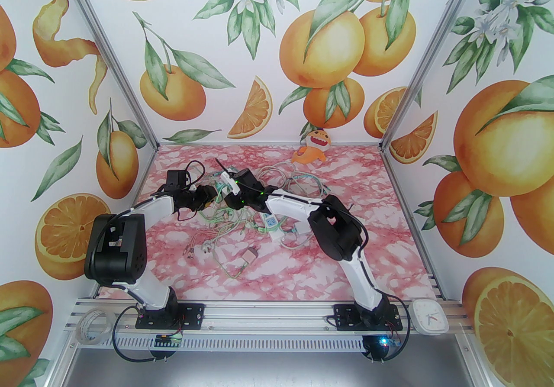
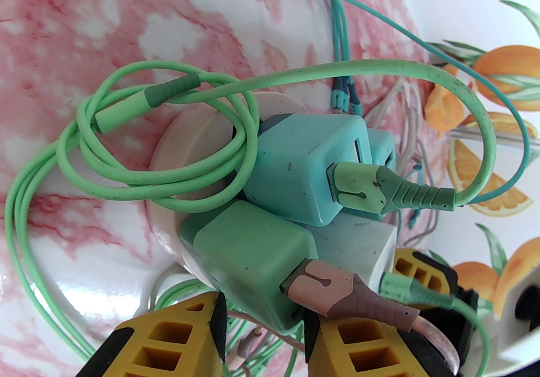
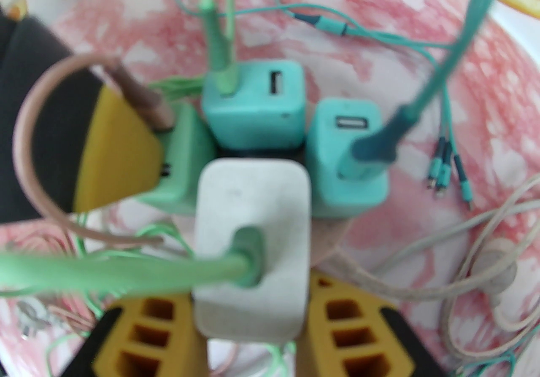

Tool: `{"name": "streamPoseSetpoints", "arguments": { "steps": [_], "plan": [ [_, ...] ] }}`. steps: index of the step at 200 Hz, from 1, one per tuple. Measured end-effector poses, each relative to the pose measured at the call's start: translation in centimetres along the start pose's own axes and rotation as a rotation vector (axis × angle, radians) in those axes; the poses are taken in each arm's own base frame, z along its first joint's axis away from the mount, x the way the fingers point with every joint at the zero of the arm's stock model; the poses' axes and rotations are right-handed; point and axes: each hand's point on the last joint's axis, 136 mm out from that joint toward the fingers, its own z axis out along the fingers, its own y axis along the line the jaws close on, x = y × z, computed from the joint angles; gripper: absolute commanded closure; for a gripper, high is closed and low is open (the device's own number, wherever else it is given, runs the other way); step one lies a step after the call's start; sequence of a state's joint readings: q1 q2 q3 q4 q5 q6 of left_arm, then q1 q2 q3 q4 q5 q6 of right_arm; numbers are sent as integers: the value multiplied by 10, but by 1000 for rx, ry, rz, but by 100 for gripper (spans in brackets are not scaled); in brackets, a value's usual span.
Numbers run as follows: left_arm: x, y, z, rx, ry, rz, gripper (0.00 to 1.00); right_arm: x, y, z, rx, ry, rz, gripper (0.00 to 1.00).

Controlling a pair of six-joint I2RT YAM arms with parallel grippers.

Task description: Pull the plug off the socket

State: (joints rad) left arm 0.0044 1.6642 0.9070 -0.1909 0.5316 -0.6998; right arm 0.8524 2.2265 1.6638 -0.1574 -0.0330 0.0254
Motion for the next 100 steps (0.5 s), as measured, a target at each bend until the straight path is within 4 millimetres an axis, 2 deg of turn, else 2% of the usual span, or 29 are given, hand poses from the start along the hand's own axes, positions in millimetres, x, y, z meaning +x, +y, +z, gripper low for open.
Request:
{"name": "streamPoseSetpoints", "arguments": {
  "steps": [55, 100],
  "plan": [
    [1, 0, -2, -2, 5, -4, 65, -1, 3, -3, 71, -1, -73, 76],
    [1, 0, -2, -8, 7, -3, 64, -3, -4, -7, 14, -2, 0, 76]
  ]
}}
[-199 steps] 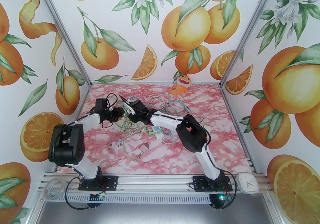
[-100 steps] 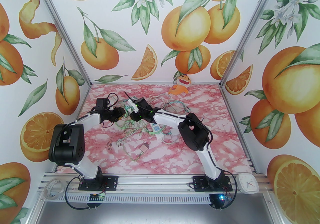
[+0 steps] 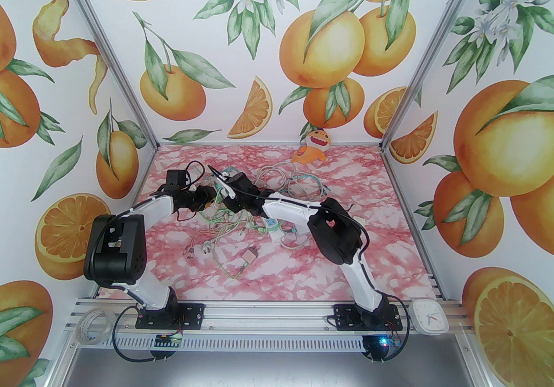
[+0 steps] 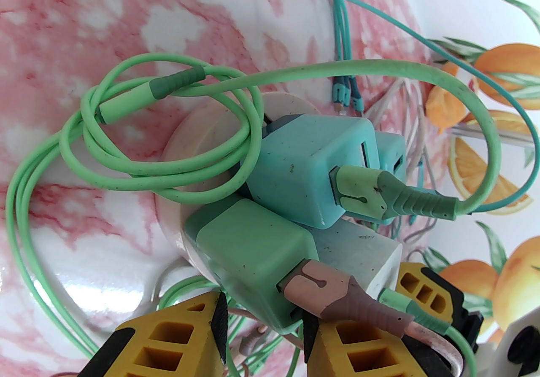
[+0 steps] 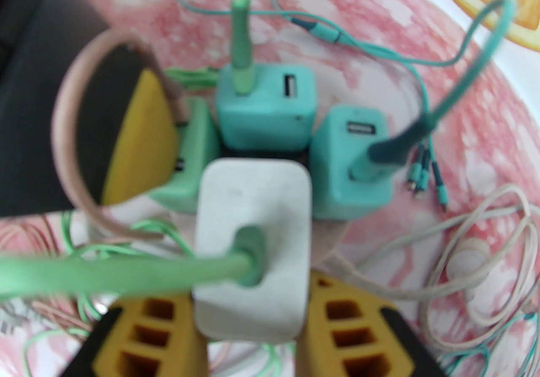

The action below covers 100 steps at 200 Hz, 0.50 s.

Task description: Pull the plug off the socket

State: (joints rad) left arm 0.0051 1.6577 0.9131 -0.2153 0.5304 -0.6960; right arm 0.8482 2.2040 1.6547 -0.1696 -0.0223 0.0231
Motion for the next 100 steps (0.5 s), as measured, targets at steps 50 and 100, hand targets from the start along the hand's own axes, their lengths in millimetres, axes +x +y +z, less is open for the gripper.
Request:
{"name": "streamPoseSetpoints", "arguments": {
  "steps": [50, 100],
  "plan": [
    [1, 0, 2, -1, 4, 1, 64, -31, 13, -26, -56, -69, 0, 76],
    [0, -1, 1, -3, 2, 2, 64, -31, 19, -33, -8, -72, -40, 76]
  ]
}}
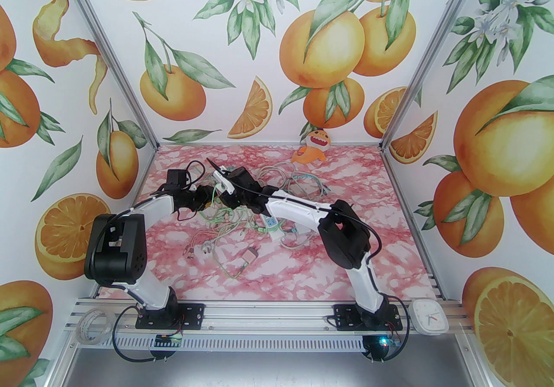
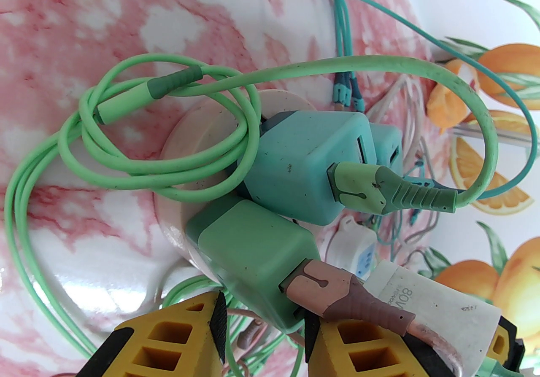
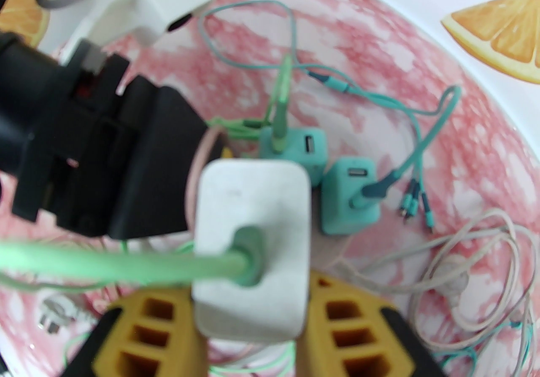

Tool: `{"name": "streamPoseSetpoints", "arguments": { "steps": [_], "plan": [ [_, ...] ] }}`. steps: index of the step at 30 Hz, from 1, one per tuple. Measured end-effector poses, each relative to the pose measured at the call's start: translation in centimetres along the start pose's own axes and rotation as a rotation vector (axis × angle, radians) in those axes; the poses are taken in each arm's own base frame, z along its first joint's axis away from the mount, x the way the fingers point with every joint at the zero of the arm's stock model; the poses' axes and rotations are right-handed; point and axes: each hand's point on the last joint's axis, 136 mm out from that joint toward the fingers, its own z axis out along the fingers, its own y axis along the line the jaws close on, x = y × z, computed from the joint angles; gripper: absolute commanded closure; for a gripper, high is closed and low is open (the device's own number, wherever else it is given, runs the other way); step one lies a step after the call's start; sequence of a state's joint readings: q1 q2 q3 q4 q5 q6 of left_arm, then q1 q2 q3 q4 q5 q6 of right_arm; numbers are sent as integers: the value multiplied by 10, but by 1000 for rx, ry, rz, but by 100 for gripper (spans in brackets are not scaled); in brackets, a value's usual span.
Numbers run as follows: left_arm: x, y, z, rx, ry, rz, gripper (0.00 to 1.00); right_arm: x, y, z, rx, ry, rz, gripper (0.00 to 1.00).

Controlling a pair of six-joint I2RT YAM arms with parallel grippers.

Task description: Pull the plug off the socket

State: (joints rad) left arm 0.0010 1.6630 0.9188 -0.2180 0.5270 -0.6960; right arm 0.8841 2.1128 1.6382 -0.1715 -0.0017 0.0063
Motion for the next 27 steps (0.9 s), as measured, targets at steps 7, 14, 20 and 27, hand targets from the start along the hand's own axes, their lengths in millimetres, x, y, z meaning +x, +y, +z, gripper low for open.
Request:
{"name": "streamPoseSetpoints", "arguments": {
  "steps": [7, 14, 20, 27],
  "plan": [
    [0, 0, -1, -10, 2, -3, 64, -17, 2, -36, 40, -50, -33, 76],
    [-3, -1, 0, -24, 10, -12, 64, -63, -9, -104, 113, -191, -47, 76],
    [-9, -2, 2, -36, 12, -17, 64, -84, -13, -142, 160, -275, -47, 76],
    [-25, -4, 6, -51, -6, -22, 64, -79, -11, -208, 229, -308, -48, 75]
  ]
}}
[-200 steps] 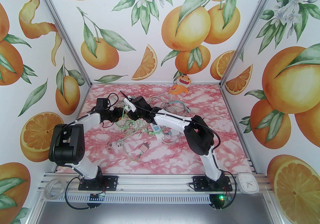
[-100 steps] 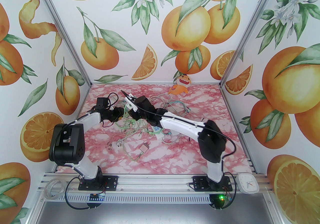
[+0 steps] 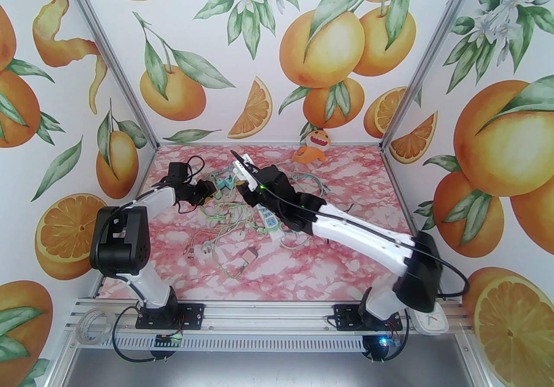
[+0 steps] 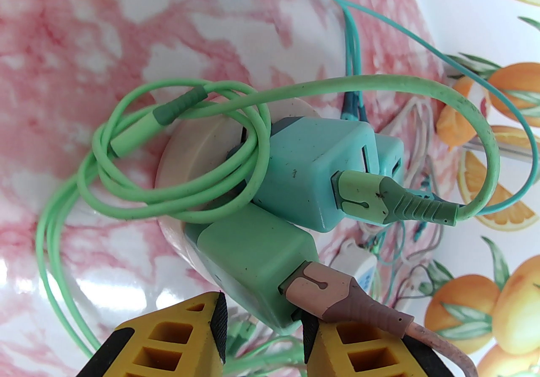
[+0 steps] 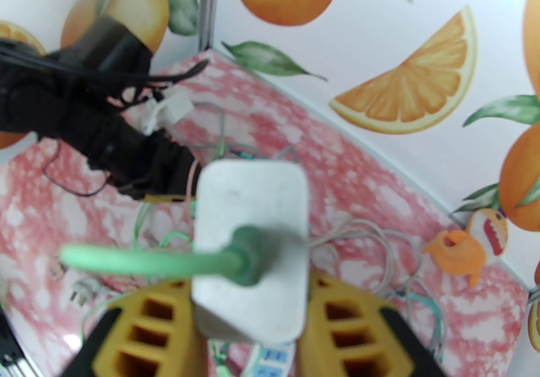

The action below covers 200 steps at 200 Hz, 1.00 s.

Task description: Pull the plug off the socket

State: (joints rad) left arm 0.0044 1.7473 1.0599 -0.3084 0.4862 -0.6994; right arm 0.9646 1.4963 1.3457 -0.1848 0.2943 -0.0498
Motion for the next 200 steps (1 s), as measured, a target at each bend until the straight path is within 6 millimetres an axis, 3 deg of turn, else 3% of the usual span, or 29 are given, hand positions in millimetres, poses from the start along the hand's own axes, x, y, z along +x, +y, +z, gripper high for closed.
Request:
{"name": "streamPoseSetpoints", "arguments": {
  "steps": [21, 37, 91, 137, 165, 200],
  "plan": [
    [-4, 0, 1, -8, -7, -1, 64, -8, -5, -18, 26, -28, 18, 75],
    [-6, 0, 1, -14, -11, -1, 64, 3, -6, -23, 42, -11, 28, 75],
    [-7, 0, 1, -19, -14, 1, 64, 95, -5, -33, 101, 195, 48, 74],
    [-7, 1, 0, -27, -17, 17, 64, 151, -35, -80, 226, 295, 132, 74],
    [-7, 1, 0, -31, -15, 23, 64, 152, -61, -118, 312, 273, 167, 75],
    [-8, 1, 0, -34, -14, 22, 64, 125, -94, -161, 416, 204, 167, 76]
  ]
}}
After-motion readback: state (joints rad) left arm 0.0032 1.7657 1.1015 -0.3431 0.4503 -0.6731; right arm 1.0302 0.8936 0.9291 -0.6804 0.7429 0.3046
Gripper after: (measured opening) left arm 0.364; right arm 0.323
